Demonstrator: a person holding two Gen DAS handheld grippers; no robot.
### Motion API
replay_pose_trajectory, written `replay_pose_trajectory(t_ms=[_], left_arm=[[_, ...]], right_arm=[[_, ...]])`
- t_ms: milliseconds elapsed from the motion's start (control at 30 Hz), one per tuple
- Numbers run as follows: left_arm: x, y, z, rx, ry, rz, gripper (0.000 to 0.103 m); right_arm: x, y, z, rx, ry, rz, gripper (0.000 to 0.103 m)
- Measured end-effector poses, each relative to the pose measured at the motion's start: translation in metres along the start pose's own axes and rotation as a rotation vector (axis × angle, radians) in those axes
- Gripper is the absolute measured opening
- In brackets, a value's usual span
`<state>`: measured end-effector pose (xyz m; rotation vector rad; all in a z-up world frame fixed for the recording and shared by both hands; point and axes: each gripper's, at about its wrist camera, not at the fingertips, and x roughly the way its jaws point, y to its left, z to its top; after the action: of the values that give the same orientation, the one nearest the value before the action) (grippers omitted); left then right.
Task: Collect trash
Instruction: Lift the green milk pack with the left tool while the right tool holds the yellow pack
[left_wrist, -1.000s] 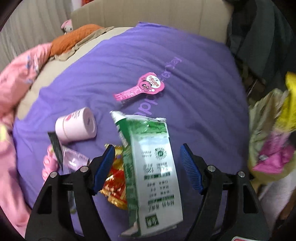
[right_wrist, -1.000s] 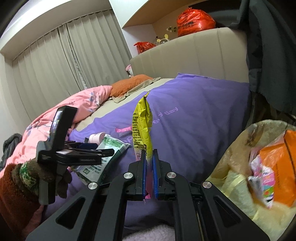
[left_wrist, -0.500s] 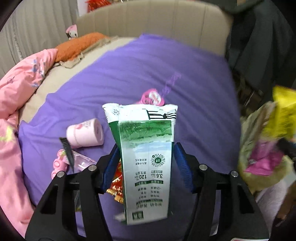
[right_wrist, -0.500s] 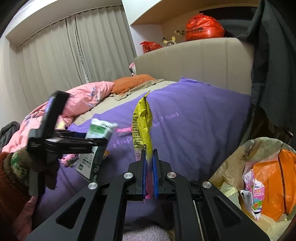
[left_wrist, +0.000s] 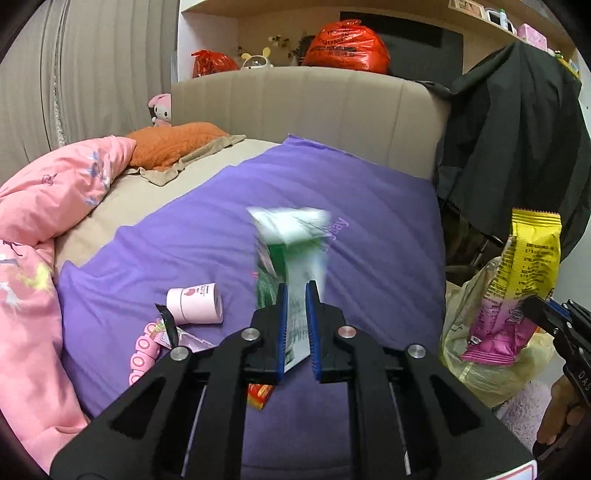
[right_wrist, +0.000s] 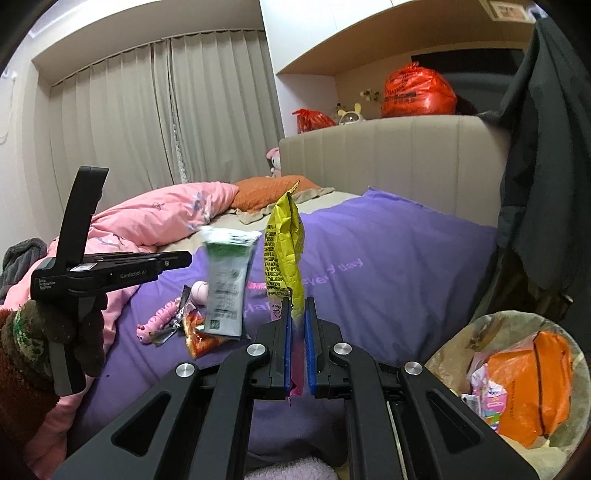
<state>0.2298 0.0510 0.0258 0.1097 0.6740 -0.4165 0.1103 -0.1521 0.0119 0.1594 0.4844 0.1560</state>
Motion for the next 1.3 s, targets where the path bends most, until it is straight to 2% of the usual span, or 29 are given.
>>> replay_pose_trajectory(t_ms=[100, 167, 200, 233, 300, 400, 500, 600, 767, 867, 933, 1067, 1167, 1300], left_arm=[[-0.004, 0.003, -0.003, -0.009, -0.006, -0.026, 0.014], [-0.001, 0.005, -0.008, -0.014, 0.006, -0.054, 0.028], [0.002, 0.007, -0.010, -0.017, 0.006, -0.057, 0.041], [0.006, 0.008, -0.013, -0.023, 0.008, -0.061, 0.048], [0.018, 0.014, -0.016, -0.040, 0.030, -0.055, 0.050], [0.039, 0.023, -0.019, -0.079, 0.078, -0.027, 0.061], [0.069, 0.032, -0.012, -0.108, 0.151, 0.018, 0.063], [0.096, 0.042, -0.001, -0.132, 0.180, 0.076, 0.070], [0.168, 0.062, 0.015, -0.134, 0.294, 0.137, 0.071], [0.200, 0.070, 0.017, -0.110, 0.360, 0.145, 0.071], [0.216, 0.070, 0.017, -0.089, 0.396, 0.120, 0.071], [0.222, 0.055, 0.016, -0.064, 0.404, -0.029, 0.071], [0.223, 0.050, 0.018, -0.046, 0.397, -0.035, 0.071], [0.228, 0.063, 0.029, -0.118, 0.408, -0.047, 0.071]], right_arm=[[-0.007, 0.002, -0.001, 0.000, -0.004, -0.005, 0.008], [-0.010, 0.001, -0.004, -0.006, -0.003, -0.010, 0.008], [-0.011, 0.000, -0.005, -0.006, -0.002, -0.012, 0.008], [-0.011, -0.002, -0.006, -0.003, 0.001, -0.014, 0.008], [-0.008, -0.011, -0.008, 0.019, 0.011, -0.011, 0.008], [-0.003, -0.023, -0.011, 0.048, 0.025, -0.005, 0.008], [0.006, -0.032, -0.010, 0.058, 0.037, 0.001, 0.008], [0.020, -0.038, -0.007, 0.059, 0.049, 0.012, 0.008], [0.045, -0.045, -0.002, 0.053, 0.076, 0.024, 0.008], [0.059, -0.047, -0.002, 0.032, 0.098, 0.023, 0.008], [0.067, -0.049, -0.003, 0.023, 0.110, 0.021, 0.008], [0.079, -0.055, -0.005, 0.027, 0.127, 0.019, 0.008], [0.085, -0.059, -0.004, 0.037, 0.133, 0.020, 0.008], [0.088, -0.058, -0.002, 0.024, 0.136, 0.019, 0.008]])
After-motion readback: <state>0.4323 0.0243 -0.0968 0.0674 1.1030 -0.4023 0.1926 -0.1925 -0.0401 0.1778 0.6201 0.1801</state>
